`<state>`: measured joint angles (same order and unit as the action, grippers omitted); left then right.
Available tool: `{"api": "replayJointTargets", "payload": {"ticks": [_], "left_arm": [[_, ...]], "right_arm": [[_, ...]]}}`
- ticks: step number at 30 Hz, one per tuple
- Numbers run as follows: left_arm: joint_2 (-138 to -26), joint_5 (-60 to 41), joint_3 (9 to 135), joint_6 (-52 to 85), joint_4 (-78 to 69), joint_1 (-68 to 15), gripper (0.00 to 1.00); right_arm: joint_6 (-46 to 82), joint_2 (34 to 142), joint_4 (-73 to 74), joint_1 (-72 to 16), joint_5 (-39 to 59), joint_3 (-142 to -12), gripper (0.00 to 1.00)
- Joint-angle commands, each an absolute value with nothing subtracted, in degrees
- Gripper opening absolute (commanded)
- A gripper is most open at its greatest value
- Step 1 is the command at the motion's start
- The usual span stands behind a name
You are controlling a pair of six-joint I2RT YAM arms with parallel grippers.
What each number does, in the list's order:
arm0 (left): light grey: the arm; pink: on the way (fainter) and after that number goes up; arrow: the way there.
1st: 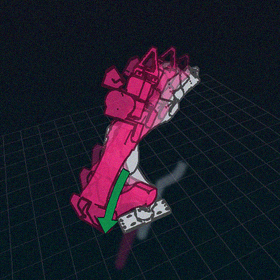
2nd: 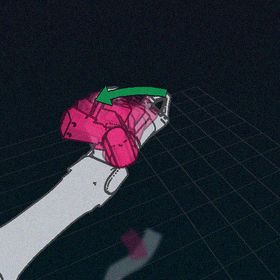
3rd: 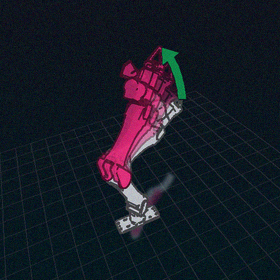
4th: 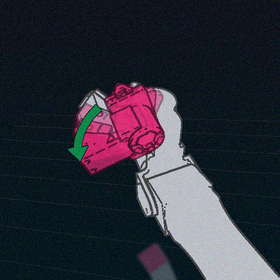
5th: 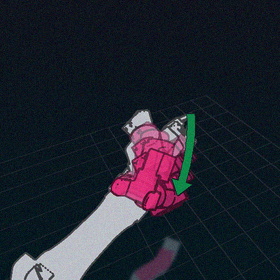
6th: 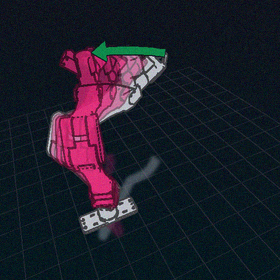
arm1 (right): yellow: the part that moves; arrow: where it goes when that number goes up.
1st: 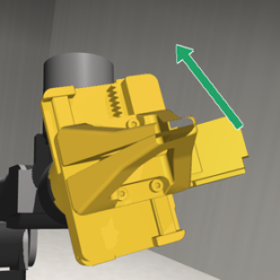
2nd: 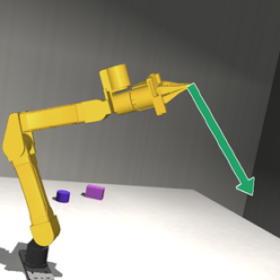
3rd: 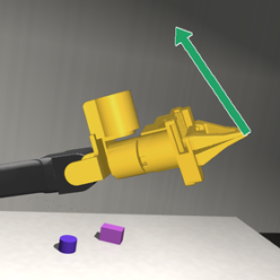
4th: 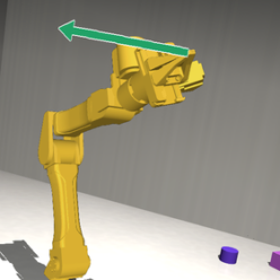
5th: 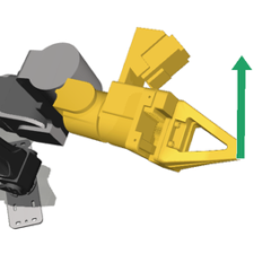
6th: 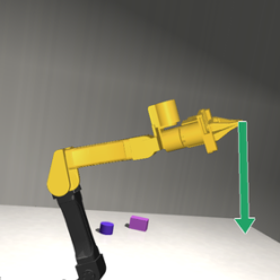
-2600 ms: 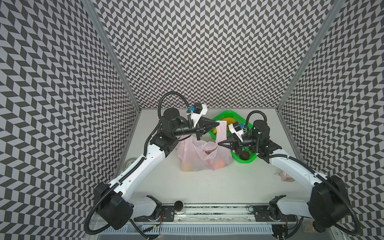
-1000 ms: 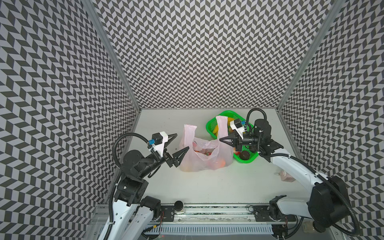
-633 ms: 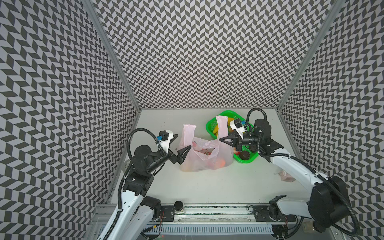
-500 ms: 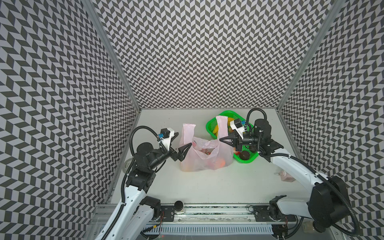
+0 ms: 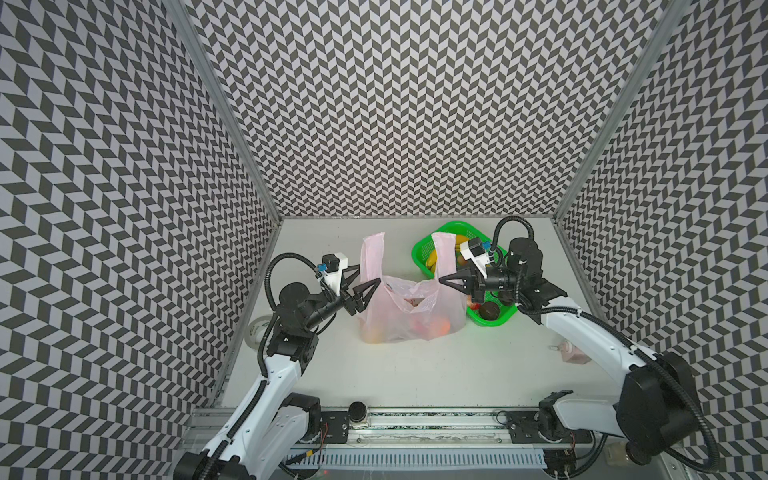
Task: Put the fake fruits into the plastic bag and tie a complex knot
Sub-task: 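Move the open left gripper to the bag's nearer handle and close on it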
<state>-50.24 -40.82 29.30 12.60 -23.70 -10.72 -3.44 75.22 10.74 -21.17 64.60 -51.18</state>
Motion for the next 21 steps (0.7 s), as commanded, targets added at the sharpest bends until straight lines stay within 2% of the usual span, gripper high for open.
{"api": "replayJointTargets", "payload": {"ticks": [1, 5, 10, 13, 21], "left_arm": [[-52.2, -45.4, 29.0, 15.6, -32.7, -10.4, 0.61], [-53.4, -46.6, 29.0, 16.0, -34.9, -10.4, 0.45], [-54.0, -47.3, 28.7, 16.3, -36.4, -10.4, 0.15], [-53.7, -47.3, 29.1, 15.6, -35.0, -10.5, 0.02], [-51.6, -46.0, 30.3, 13.1, -29.1, -10.5, 0.0]], "right_arm": [[-3.6, 75.2, 14.4, -20.9, 66.3, -52.0, 0.0], [-3.4, 75.3, 14.6, -20.9, 66.4, -51.9, 0.0], [-2.1, 75.5, 15.4, -21.0, 66.0, -52.2, 0.0], [-1.4, 75.5, 15.2, -20.9, 65.2, -52.4, 0.0], [-1.7, 75.3, 13.6, -20.9, 62.6, -52.8, 0.0]]}}
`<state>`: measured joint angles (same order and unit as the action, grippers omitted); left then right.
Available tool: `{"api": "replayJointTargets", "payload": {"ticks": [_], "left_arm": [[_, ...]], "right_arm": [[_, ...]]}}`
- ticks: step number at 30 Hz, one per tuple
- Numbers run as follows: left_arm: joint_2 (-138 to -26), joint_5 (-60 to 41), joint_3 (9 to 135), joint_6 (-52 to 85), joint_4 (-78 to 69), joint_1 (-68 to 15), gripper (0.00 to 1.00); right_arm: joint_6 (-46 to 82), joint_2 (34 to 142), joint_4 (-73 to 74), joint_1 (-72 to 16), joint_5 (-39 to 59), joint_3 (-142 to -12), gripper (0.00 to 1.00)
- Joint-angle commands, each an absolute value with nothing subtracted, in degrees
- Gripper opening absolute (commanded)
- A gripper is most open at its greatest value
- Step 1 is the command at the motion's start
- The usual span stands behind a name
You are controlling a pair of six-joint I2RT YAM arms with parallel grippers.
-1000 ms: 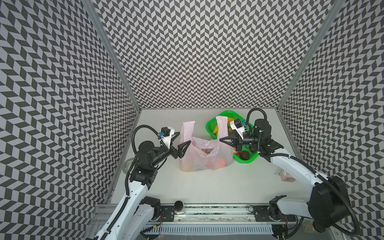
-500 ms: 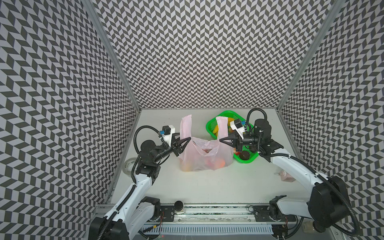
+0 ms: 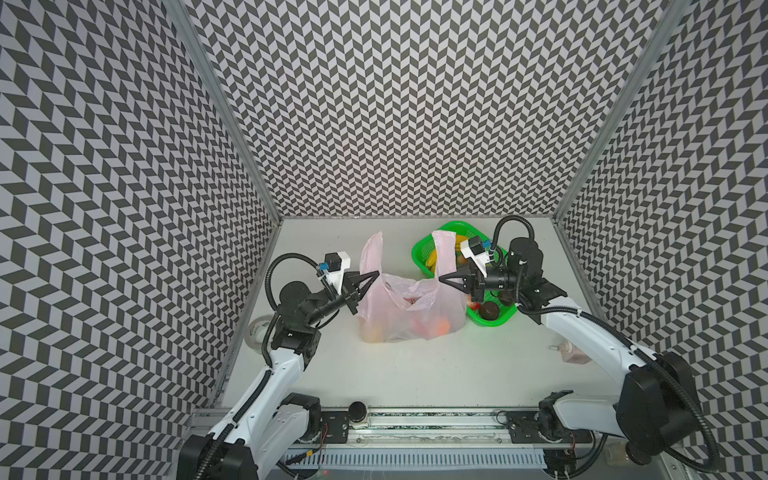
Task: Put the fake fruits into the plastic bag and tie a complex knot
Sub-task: 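Move the open left gripper to the bag's nearer handle and close on it, then carry the handle in the left gripper over to the right gripper's handle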
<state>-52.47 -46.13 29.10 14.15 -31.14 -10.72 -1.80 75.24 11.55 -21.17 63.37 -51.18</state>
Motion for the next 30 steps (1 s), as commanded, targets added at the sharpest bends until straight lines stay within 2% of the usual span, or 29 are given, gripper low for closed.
{"api": "replayJointTargets", "payload": {"ticks": [1, 12, 30], "left_arm": [[-51.7, -46.0, 30.9, 12.9, -28.1, -10.5, 0.0], [-49.8, -47.2, 39.6, 1.7, -8.8, -10.5, 0.0], [-52.2, -45.3, 45.9, -11.6, 3.4, -10.5, 0.0]], "right_arm": [[-1.6, 75.4, 13.6, -20.9, 62.5, -52.8, 0.0], [-2.9, 75.2, 10.8, -21.0, 57.1, -53.4, 0.0], [-8.6, 75.4, 1.3, -20.3, 46.5, -56.6, 0.0]]}}
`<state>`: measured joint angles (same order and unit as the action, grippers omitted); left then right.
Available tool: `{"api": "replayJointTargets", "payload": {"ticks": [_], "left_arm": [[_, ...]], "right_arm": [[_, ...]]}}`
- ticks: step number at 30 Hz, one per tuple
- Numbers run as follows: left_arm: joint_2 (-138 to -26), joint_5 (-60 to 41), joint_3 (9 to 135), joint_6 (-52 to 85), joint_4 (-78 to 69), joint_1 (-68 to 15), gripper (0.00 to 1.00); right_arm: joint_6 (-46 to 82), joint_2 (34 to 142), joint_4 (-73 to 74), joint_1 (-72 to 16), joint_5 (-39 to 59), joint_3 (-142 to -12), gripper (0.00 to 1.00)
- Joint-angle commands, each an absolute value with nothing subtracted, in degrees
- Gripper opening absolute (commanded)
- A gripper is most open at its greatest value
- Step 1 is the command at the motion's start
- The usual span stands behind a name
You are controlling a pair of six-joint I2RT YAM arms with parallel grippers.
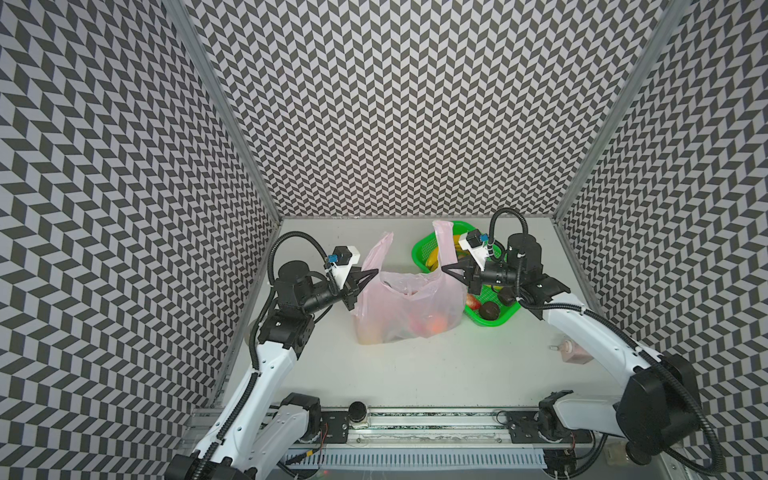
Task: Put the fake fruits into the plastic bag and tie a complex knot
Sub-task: 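Carry the handle in the left gripper over to the right gripper's handle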
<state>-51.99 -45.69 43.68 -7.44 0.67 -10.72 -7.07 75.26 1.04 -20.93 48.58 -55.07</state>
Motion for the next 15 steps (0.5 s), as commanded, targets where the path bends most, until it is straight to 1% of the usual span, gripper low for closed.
{"api": "replayJointTargets", "payload": {"ticks": [1, 5, 9, 15], "left_arm": [[-52.4, -45.5, 46.0, -12.3, 3.7, -10.5, 0.0], [-53.0, -48.4, 46.8, -15.9, 5.2, -10.6, 0.0], [-54.2, -49.5, 48.2, -19.4, 7.6, -10.5, 0.0], [-56.4, -51.6, 49.3, -23.0, 9.0, -10.5, 0.0]], "right_arm": [[-8.9, 75.4, 1.3, -20.3, 46.8, -56.6, 0.0], [-10.8, 76.1, 0.2, -20.4, 47.9, -56.7, 0.0], [-13.8, 77.3, -2.3, -20.9, 47.3, -57.9, 0.0], [-16.2, 78.2, -2.4, -22.1, 47.4, -58.7, 0.0]]}}
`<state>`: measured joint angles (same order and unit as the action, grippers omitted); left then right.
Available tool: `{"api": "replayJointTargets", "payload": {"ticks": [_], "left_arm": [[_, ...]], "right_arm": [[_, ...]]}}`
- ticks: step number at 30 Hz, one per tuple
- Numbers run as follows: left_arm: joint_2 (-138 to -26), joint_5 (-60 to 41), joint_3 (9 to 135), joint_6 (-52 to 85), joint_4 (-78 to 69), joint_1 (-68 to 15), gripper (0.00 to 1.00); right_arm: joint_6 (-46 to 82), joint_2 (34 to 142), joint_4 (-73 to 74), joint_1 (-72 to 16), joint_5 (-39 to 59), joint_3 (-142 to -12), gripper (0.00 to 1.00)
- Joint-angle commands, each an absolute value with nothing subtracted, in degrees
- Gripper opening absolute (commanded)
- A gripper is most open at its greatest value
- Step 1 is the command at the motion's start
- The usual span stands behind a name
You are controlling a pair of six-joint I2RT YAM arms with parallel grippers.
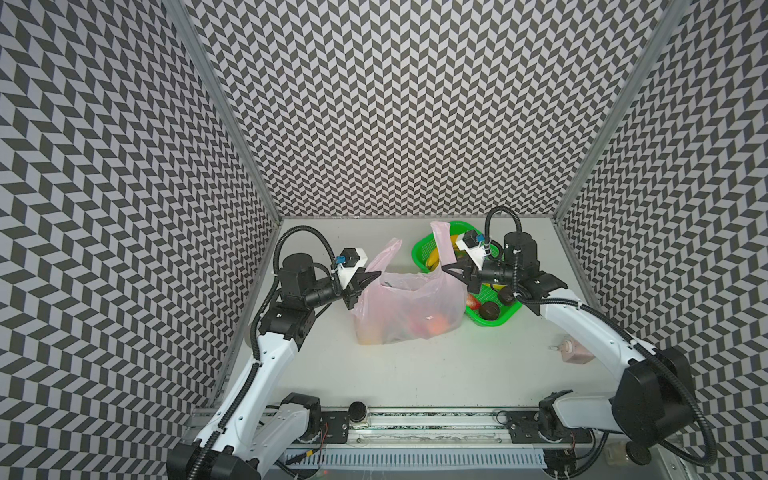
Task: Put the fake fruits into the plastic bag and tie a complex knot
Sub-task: 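Carry the handle in the left gripper over to the right gripper's handle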
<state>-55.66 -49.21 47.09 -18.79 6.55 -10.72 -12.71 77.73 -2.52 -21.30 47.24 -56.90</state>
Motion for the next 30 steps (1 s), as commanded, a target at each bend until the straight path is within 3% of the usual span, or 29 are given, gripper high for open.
{"api": "replayJointTargets", "payload": {"ticks": [1, 12, 30], "left_arm": [[-56.9, -52.1, 49.7, -23.9, 9.9, -10.6, 0.0], [-60.8, -48.7, 53.9, -31.6, 18.4, -16.2, 0.0], [-70.1, -43.4, 62.8, -37.0, 31.2, -22.4, 0.0]], "right_arm": [[-17.1, 78.4, -2.9, -22.5, 47.2, -59.2, 0.0], [-26.5, 83.2, -12.8, -26.1, 46.2, -67.5, 0.0], [-28.9, 84.3, -14.1, -27.7, 49.4, -68.4, 0.01]]}}
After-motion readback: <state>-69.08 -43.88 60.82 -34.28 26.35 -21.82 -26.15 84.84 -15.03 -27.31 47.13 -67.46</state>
